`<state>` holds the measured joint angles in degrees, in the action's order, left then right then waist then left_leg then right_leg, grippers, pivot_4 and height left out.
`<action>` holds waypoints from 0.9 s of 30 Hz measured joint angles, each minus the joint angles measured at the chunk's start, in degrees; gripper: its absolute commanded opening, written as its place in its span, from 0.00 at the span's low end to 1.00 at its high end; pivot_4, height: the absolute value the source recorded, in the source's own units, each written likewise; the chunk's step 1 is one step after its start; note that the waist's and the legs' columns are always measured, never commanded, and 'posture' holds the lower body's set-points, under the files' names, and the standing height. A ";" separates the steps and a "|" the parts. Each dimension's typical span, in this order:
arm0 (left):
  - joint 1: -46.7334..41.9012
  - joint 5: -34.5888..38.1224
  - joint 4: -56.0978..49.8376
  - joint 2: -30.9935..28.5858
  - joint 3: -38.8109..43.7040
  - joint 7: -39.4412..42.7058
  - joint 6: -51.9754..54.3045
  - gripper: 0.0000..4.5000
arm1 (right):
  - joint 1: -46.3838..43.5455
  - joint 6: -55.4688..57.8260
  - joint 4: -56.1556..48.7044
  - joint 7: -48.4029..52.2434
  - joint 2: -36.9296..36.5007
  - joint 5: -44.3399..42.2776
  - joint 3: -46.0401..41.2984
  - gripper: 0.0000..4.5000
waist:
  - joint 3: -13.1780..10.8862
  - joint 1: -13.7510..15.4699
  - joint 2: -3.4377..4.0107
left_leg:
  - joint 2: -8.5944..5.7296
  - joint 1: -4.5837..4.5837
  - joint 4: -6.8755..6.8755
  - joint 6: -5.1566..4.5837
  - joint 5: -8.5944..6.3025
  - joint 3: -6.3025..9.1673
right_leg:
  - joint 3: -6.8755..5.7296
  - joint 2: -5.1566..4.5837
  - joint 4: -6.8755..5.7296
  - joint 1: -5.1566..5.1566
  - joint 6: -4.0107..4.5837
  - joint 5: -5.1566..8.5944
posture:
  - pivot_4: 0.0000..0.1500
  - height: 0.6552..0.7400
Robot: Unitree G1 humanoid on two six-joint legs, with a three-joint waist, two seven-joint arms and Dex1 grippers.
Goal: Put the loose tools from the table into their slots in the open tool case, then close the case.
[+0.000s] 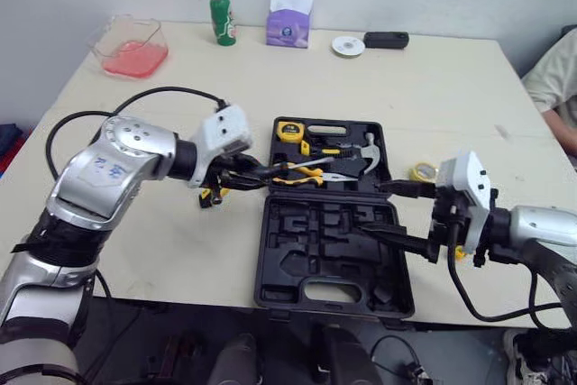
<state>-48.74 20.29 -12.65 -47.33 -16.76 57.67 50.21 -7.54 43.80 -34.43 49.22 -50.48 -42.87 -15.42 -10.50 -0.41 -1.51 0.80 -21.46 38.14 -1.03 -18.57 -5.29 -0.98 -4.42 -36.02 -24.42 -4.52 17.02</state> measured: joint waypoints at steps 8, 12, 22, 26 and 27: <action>-10.14 -7.55 9.63 9.50 -16.58 7.06 -0.07 0.25 | 15.10 1.08 -5.43 -1.54 -1.56 0.20 -10.58 1.00 | -0.01 1.29 0.00 | -0.09 0.06 0.09 -0.18 0.05 0.02 | 0.13 0.04 0.04 0.15 -0.13 -0.08 | 1.00 1.00; -11.76 -10.85 13.83 12.02 -18.36 6.99 -1.81 0.25 | 17.46 0.94 -6.78 -2.61 -1.56 0.81 -10.91 1.00 | -0.01 0.92 0.00 | -0.08 0.00 0.12 -0.16 0.06 0.04 | 0.10 0.03 0.02 0.07 -0.15 -0.08 | 1.00 1.00; -12.48 -15.32 17.82 15.15 -20.18 10.01 -4.27 0.25 | 20.13 0.48 -8.15 -4.61 -1.02 0.90 -12.10 1.00 | -0.01 1.07 0.00 | -0.09 0.00 0.14 -0.18 0.09 0.05 | 0.10 0.02 -0.02 0.07 -0.14 -0.08 | 1.00 1.00; -12.48 -17.06 17.95 15.29 -20.30 10.71 -6.40 0.25 | 20.56 0.08 -8.15 -4.96 -1.01 0.91 -12.10 1.00 | -0.01 1.19 0.00 | -0.09 0.00 0.15 -0.18 0.09 0.05 | 0.10 0.01 -0.02 0.07 -0.14 -0.08 | 1.00 1.00; -12.53 -17.57 18.39 15.63 -20.29 10.70 -6.90 0.25 | 20.67 0.05 -8.15 -5.02 -1.01 0.91 -12.11 1.00 | -0.01 1.25 0.00 | -0.09 0.00 0.16 -0.18 0.09 0.05 | 0.10 0.01 -0.03 0.07 -0.14 -0.08 | 1.00 1.00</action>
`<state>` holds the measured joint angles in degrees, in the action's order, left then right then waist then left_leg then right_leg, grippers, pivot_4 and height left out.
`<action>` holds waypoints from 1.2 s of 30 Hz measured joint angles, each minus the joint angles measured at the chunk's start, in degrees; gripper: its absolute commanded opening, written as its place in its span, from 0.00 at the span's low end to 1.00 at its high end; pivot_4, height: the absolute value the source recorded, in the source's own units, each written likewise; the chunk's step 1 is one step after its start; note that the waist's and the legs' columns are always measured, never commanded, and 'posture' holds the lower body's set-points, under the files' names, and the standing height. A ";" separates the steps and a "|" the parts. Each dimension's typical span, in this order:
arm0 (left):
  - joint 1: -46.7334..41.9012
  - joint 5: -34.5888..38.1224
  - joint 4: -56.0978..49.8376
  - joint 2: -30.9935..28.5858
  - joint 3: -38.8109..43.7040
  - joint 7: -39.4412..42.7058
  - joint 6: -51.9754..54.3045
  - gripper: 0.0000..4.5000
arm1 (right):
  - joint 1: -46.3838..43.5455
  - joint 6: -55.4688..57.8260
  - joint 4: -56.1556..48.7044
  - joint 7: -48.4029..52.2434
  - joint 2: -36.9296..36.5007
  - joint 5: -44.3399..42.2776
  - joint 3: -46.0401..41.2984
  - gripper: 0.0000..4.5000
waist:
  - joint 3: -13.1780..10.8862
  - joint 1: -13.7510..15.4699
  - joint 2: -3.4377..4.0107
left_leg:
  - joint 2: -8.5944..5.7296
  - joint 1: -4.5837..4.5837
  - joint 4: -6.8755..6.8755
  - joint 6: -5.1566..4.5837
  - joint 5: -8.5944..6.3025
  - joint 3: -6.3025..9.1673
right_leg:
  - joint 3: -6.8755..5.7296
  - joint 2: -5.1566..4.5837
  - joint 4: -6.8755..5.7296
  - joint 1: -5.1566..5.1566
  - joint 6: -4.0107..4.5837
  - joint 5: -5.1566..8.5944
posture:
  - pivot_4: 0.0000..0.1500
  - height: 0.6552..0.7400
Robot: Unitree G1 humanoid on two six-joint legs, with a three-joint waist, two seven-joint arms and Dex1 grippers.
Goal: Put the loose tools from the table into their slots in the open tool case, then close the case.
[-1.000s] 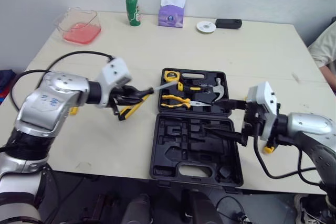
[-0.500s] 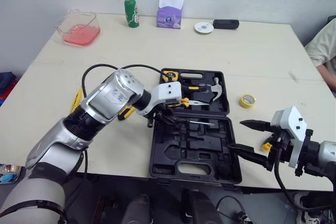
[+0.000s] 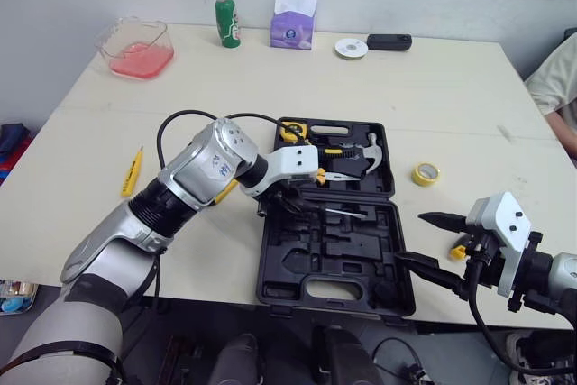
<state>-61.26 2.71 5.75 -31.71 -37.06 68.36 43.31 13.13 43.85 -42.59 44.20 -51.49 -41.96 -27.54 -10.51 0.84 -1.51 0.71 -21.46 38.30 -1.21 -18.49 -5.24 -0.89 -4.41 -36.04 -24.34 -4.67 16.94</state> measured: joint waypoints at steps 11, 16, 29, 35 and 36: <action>-1.85 -2.38 6.39 4.06 0.39 -0.28 0.34 0.25 | 0.71 -0.11 -0.10 -1.10 0.31 0.01 0.01 1.00 | 0.00 0.37 0.00 | 0.00 -0.02 0.22 -0.07 -0.04 0.00 | 0.01 0.00 -0.09 0.02 -0.02 -0.01 | 1.00 1.00; -1.73 -3.09 6.28 3.84 0.38 0.04 -0.35 0.25 | 0.81 -0.17 -0.10 -1.36 0.48 -0.01 0.01 1.00 | 0.00 0.33 0.00 | 0.00 -0.02 0.29 -0.07 -0.04 0.01 | 0.01 0.00 -0.15 0.02 -0.02 -0.01 | 1.00 1.00; -0.91 -3.71 5.89 3.78 2.77 0.08 -2.74 0.86 | -0.43 -0.58 -0.10 -1.51 0.73 -0.10 0.24 1.00 | 0.00 0.37 0.00 | 0.01 -0.10 0.68 -0.21 -0.13 0.02 | 0.01 -0.04 -0.41 0.01 -0.02 -0.01 | 1.00 1.00; -0.10 0.13 4.29 2.59 9.78 1.75 -5.64 0.99 | -0.49 -1.19 -0.10 -1.51 0.75 -0.11 0.24 1.00 | 0.00 0.33 0.00 | 0.03 -0.10 0.69 -0.19 -0.16 0.02 | 0.00 -0.05 -0.41 0.01 -0.02 -0.01 | 1.00 1.00; 0.50 1.37 4.31 3.11 11.70 1.69 -6.62 0.99 | -0.53 -1.23 -0.10 -1.51 0.75 -0.11 0.24 1.00 | 0.00 0.34 0.00 | 0.02 -0.10 0.70 -0.19 -0.16 0.02 | 0.01 -0.06 -0.42 0.01 -0.02 -0.01 | 1.00 1.00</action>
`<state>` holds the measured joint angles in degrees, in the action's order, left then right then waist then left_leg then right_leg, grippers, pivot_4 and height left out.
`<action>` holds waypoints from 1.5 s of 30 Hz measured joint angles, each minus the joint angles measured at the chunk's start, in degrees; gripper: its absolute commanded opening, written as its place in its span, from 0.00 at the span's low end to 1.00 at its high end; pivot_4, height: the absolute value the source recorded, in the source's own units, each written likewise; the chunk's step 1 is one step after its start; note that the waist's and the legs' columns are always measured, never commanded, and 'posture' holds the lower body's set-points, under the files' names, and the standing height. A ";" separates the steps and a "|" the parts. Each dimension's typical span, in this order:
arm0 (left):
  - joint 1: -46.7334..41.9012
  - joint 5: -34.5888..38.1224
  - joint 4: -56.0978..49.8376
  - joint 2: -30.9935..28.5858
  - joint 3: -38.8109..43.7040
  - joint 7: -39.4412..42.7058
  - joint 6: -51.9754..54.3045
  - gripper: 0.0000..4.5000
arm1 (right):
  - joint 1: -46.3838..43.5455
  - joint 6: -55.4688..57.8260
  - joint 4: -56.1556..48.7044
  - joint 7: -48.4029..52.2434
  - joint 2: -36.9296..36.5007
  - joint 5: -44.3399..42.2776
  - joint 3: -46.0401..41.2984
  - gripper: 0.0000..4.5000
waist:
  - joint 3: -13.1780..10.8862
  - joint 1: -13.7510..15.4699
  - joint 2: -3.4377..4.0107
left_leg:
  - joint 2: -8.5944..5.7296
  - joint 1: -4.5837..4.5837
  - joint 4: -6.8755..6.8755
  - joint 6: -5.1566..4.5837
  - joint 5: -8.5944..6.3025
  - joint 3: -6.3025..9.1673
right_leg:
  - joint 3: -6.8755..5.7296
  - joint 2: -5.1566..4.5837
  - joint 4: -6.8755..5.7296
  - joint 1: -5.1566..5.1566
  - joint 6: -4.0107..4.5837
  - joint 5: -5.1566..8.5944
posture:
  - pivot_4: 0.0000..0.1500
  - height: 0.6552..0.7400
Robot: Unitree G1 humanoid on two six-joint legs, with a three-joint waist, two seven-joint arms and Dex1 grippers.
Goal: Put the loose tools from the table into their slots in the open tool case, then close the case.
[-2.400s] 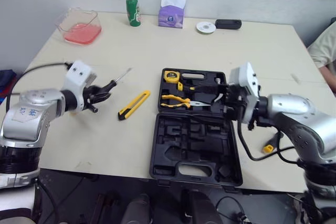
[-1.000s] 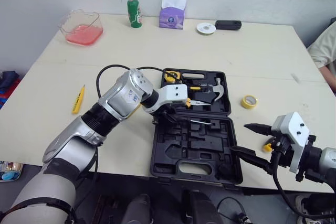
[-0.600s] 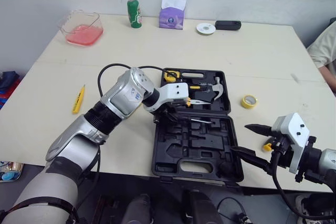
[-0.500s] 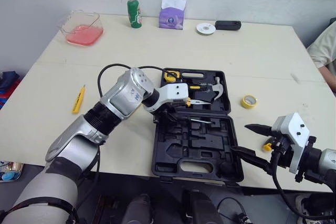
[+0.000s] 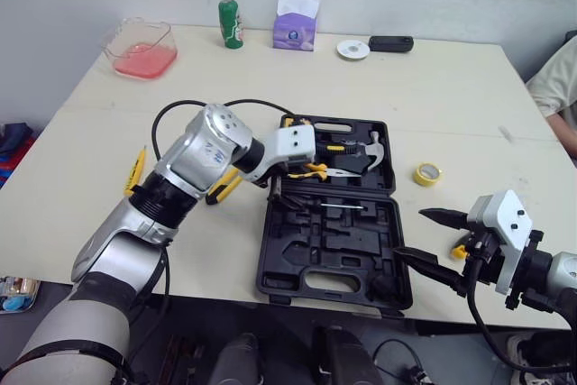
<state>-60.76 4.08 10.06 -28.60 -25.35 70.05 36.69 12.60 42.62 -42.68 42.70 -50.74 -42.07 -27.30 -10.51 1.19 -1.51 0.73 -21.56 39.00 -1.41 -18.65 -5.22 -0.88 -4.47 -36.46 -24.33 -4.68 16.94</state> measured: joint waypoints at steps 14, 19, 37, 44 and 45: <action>9.67 5.55 18.88 9.83 10.72 0.44 -28.37 0.01 | -4.64 0.03 0.78 -0.02 -0.03 -0.25 2.88 1.00 | 0.00 0.07 0.00 | -0.03 0.02 0.08 -0.03 -0.03 -0.04 | -0.04 0.01 -0.03 0.02 -0.02 -0.01 | 1.00 1.00; 10.14 2.28 23.85 10.34 9.30 0.57 -31.98 0.01 | -4.93 0.12 0.78 -0.31 -0.01 -0.66 4.65 1.00 | 0.01 0.12 0.00 | -0.02 0.00 0.08 -0.06 -0.05 -0.03 | -0.07 0.00 -0.01 0.02 -0.03 -0.02 | 1.00 1.00; 6.88 -5.46 25.94 10.47 3.74 -1.18 -31.46 0.01 | -2.80 0.12 0.60 -1.68 0.38 -1.24 4.64 1.00 | 0.45 0.05 0.11 | 0.06 0.62 0.07 -0.55 -0.49 0.16 | -0.25 0.00 0.41 0.87 -0.05 -0.03 | 1.00 1.00; 7.34 -8.63 26.00 11.81 1.45 -4.11 -30.41 0.01 | -0.40 0.13 -0.03 -2.26 0.44 -1.71 4.32 1.00 | 1.89 0.11 0.04 | 0.10 1.43 -0.04 -0.68 -0.89 0.35 | -0.30 -0.21 0.93 1.95 -0.02 0.00 | 1.00 1.00; 7.36 -8.69 26.00 11.85 1.37 -4.19 -30.33 0.01 | -0.24 0.13 -0.03 -2.26 0.43 -1.80 4.30 1.00 | 2.02 0.09 0.05 | 0.10 1.42 -0.04 -0.67 -0.89 0.36 | -0.29 -0.25 0.94 1.94 -0.01 0.00 | 1.00 1.00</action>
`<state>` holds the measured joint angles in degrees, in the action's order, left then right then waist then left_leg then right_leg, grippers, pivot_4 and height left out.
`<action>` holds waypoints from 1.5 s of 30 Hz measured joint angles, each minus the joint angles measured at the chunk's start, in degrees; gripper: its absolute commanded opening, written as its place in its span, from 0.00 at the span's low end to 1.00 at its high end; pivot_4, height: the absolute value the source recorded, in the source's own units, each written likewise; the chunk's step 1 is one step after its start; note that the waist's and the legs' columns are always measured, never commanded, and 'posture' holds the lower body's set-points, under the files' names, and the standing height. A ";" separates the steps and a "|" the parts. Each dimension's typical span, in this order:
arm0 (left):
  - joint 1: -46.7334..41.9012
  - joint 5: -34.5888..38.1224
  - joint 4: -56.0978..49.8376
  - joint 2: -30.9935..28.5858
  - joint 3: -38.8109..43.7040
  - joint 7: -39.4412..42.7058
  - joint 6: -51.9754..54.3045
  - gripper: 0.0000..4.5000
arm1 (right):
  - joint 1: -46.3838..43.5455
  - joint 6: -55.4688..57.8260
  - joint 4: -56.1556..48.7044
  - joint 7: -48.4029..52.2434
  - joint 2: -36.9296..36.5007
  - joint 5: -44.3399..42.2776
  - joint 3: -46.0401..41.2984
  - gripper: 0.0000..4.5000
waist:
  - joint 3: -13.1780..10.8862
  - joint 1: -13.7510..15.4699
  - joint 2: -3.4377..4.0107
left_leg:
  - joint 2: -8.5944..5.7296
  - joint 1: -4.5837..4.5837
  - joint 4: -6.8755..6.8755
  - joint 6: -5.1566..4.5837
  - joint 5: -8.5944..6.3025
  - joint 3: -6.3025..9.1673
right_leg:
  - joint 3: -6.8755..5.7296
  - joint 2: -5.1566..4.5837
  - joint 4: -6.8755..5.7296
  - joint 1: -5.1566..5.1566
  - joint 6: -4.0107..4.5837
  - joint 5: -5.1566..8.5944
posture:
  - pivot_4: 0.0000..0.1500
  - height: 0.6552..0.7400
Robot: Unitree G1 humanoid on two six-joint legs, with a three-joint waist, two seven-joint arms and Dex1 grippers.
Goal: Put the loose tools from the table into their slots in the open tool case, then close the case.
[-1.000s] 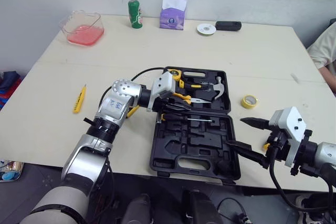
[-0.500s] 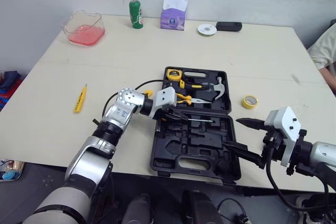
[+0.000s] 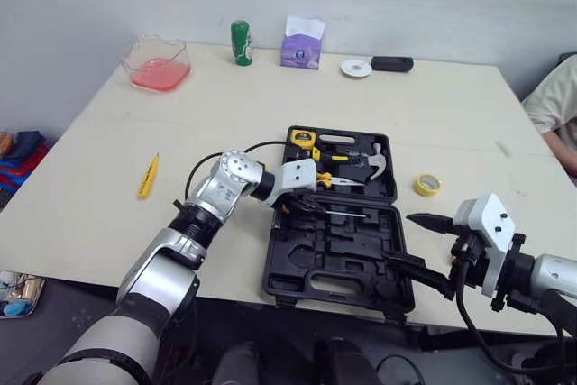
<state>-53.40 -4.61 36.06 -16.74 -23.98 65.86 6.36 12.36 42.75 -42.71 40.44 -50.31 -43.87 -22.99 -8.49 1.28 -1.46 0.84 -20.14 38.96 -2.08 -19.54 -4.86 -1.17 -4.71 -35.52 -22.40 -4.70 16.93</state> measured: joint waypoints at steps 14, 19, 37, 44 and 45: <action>25.44 23.00 -31.83 -15.30 28.68 -1.84 27.15 0.70 | 11.25 -0.35 9.21 1.02 2.19 2.33 -19.19 1.00 | -0.27 -1.85 0.50 | 0.11 -0.93 -0.82 0.99 0.68 0.01 | -0.05 0.18 -0.34 -1.40 0.17 0.11 | 1.00 1.00; 39.27 30.27 -40.25 -18.31 46.14 -12.38 39.08 0.99 | 14.94 -3.37 20.21 6.64 0.86 5.77 -25.91 1.00 | -0.57 -1.15 0.35 | 0.06 -0.74 -0.83 0.46 0.49 0.10 | -0.08 0.11 -0.14 -1.21 0.18 0.10 | 1.00 1.00; 54.89 27.13 -25.68 -29.10 64.78 -23.37 27.00 0.99 | 2.73 -12.75 47.12 9.21 -3.16 16.20 -22.29 1.00 | -0.82 -1.38 0.45 | 0.07 -0.26 -1.83 1.03 0.49 -0.19 | 0.00 -0.02 -0.01 -1.28 0.69 0.28 | 1.00 1.00; 50.48 34.55 -45.57 -28.82 52.35 -20.59 35.06 0.99 | 2.68 -4.16 29.41 0.28 5.34 12.17 -22.46 1.00 | -0.84 -1.44 0.44 | 0.09 -0.26 -1.90 1.27 0.64 -0.19 | -0.04 -0.05 -0.07 -1.26 0.61 0.23 | 1.00 1.00; 48.75 36.14 -48.03 -28.82 50.13 -20.11 36.45 0.99 | 2.49 -2.09 25.87 -1.92 7.41 10.90 -22.16 1.00 | -0.83 -1.42 0.43 | 0.12 -0.28 -1.87 1.32 0.66 -0.16 | -0.07 -0.02 -0.11 -1.27 0.61 0.23 | 1.00 1.00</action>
<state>-4.65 31.54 -11.97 -45.56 26.15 45.75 42.81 14.86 40.66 -16.84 38.52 -42.90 -32.98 -45.16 -9.32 -0.14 -1.03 0.96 -20.42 37.09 -0.76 -18.88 -5.02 -1.25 -4.73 -35.63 -23.66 -4.08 17.16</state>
